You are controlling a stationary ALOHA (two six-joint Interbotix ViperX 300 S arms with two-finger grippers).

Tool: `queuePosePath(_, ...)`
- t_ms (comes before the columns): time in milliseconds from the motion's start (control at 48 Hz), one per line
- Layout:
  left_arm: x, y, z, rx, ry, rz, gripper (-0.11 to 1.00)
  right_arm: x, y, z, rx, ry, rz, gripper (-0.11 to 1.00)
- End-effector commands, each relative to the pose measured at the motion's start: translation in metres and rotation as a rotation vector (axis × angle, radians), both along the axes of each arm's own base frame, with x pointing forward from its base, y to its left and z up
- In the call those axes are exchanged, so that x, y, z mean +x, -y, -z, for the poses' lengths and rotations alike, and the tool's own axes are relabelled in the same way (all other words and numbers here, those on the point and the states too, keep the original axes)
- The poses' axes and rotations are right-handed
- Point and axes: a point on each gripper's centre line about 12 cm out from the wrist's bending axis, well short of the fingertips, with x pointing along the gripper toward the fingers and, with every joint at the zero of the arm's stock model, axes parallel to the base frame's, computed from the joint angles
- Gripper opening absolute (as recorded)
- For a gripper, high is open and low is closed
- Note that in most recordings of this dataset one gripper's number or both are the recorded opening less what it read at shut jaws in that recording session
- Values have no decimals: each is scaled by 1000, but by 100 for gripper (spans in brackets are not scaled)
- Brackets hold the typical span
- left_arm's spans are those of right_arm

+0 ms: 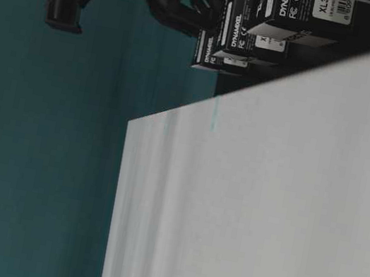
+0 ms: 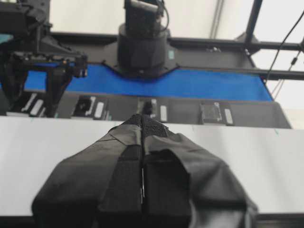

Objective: Place the box from the black base onto the white base.
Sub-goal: 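Close the right gripper on the top box and lift it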

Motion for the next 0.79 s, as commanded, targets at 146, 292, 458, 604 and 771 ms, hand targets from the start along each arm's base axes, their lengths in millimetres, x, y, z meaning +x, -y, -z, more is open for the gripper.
queuePosePath(146, 1, 0, -11, 2, 26, 0, -7, 1, -5, -23, -20, 55, -4, 59)
queuePosePath(292, 1, 0, -11, 3, 26, 0, -7, 1, -7, -43, -8, 84, -1, 59)
queuePosePath(458, 2, 0, -10, 3, 23, 0, -7, 4, -12, -66, 35, 90, -38, 59)
queuePosePath(604, 2, 0, -11, 3, 25, 0, -7, 11, -13, -89, 70, 99, -59, 59)
queuePosePath(771, 2, 0, -11, 3, 25, 0, -7, 23, -13, -114, 86, 109, -83, 59)
